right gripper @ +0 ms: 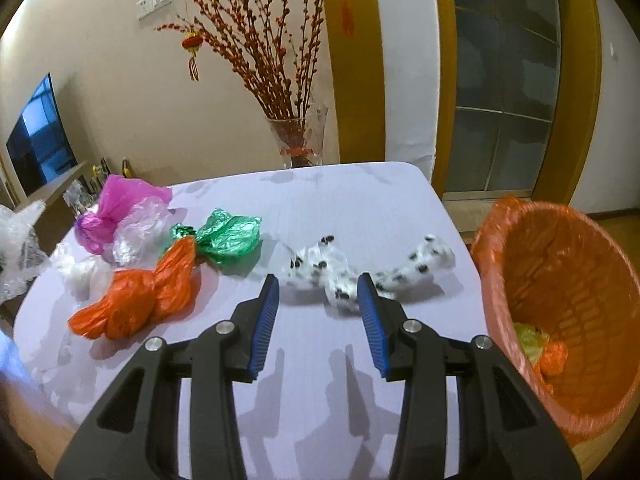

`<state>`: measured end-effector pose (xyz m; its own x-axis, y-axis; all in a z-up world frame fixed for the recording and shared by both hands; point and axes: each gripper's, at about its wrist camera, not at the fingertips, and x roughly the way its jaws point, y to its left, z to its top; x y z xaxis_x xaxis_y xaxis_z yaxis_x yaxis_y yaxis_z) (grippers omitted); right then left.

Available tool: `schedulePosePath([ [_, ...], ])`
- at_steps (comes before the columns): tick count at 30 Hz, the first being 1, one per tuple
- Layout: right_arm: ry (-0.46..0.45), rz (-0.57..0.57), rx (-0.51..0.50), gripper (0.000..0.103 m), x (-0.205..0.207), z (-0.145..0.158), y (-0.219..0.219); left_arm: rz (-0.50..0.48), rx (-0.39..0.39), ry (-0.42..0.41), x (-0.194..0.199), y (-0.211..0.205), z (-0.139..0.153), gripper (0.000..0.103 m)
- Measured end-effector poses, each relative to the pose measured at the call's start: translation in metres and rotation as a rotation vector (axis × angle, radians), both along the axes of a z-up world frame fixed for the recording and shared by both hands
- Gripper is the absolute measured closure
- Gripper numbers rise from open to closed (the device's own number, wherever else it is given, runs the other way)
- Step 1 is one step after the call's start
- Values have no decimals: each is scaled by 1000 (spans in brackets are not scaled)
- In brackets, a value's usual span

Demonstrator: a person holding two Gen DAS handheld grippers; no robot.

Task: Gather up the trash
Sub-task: 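Grasp the white dotted bag with the right tool while the left tool holds the bubble wrap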

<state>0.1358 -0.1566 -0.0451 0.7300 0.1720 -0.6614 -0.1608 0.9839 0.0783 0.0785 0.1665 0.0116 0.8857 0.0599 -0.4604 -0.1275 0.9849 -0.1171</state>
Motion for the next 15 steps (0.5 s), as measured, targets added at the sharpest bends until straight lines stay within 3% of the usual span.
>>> schedulePosePath([
  [11, 119, 3, -91, 64, 31, -29, 7, 63, 0, 0, 6, 27, 3, 86],
  [15, 125, -3, -116, 76, 32, -32, 9, 73, -10, 11, 8, 31, 0, 86],
])
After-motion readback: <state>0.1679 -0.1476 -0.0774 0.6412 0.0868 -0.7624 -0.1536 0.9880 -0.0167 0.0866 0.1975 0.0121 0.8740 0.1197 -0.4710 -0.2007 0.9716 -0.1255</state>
